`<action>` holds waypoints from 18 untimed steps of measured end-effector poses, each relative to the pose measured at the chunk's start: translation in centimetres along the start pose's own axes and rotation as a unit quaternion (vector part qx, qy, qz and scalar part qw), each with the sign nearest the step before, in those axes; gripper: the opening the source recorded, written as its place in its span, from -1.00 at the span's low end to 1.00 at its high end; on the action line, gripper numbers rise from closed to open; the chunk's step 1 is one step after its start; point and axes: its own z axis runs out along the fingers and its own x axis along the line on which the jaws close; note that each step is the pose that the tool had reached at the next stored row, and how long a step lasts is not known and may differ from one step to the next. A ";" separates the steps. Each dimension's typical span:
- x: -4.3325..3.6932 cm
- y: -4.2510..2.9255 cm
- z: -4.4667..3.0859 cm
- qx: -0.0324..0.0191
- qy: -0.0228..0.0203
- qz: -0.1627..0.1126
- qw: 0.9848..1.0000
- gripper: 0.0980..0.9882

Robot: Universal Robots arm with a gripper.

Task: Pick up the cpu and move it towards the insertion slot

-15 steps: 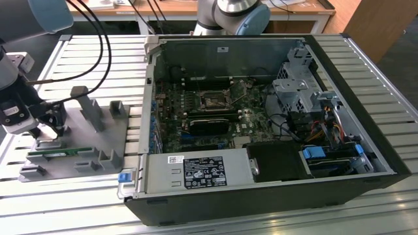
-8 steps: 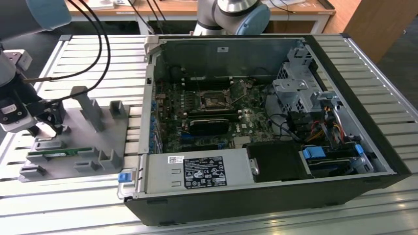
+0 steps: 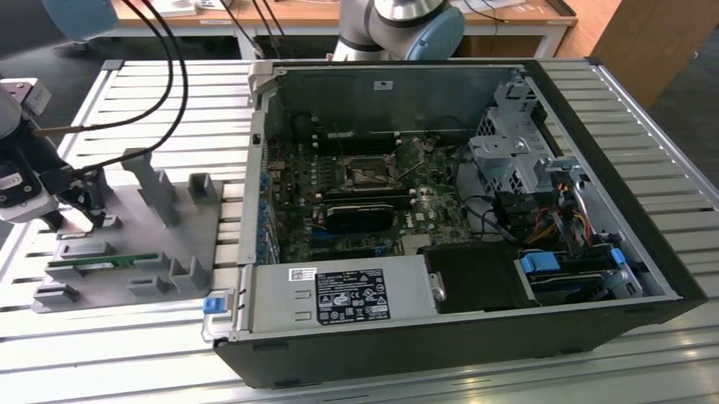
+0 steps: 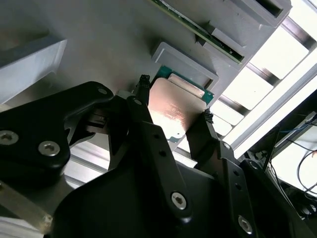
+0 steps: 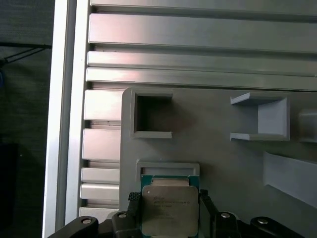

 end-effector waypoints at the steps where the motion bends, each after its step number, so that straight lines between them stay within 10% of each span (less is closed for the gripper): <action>1: 0.00 0.01 -0.13 0.000 0.000 0.000 1.000 0.00; 18: -0.01 0.06 -1.86 0.000 0.000 0.000 1.000 0.00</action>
